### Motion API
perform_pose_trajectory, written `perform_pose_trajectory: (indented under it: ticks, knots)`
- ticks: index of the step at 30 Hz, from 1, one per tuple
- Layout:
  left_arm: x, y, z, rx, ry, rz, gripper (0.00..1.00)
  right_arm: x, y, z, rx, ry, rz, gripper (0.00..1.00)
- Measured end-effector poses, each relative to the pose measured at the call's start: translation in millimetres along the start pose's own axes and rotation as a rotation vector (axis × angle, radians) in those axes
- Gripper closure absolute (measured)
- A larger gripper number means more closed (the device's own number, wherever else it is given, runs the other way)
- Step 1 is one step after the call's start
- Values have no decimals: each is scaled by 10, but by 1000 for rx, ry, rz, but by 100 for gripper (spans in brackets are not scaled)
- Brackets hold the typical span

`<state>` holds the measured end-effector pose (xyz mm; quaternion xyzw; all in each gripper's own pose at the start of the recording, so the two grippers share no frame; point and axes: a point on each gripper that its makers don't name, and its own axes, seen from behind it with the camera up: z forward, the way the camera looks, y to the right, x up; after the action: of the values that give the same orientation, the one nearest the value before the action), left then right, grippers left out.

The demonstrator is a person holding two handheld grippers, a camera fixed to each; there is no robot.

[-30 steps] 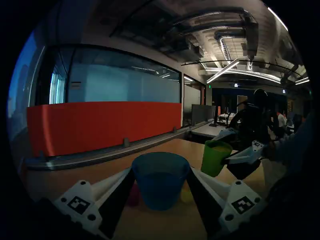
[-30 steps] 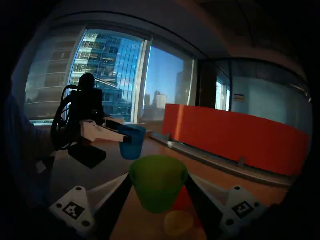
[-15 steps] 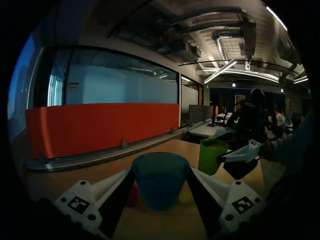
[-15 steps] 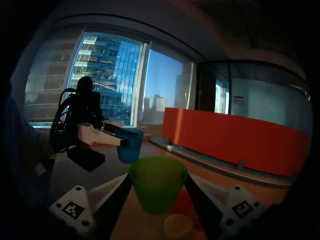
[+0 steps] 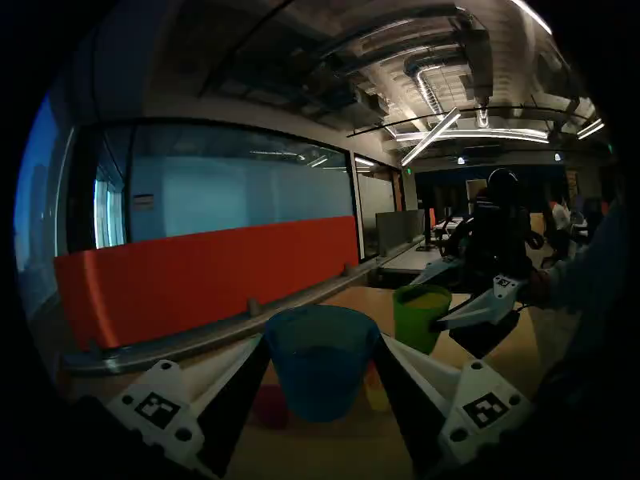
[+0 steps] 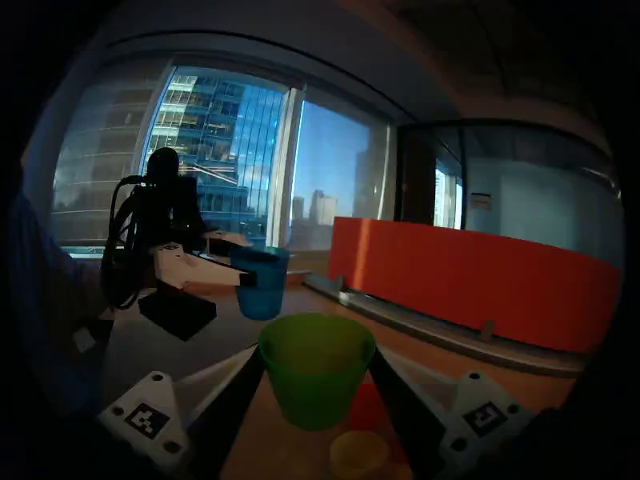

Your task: Pour water

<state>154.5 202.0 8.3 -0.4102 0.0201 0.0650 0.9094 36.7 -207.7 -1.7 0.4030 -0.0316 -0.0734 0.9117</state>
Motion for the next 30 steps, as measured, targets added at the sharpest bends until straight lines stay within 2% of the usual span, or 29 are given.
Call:
perform_pose_trajectory:
  ticks: [11,22,30]
  knots:
    - [341,20,-74,48,68,167,13,-18,-89,78,26,1,-7,9]
    - [482,157,-54,65,68,352,13,-80,-221,191,63,-3,-3,9]
    - [557,223,-22,68,62,466,13,-156,-323,255,85,-12,-2,9]
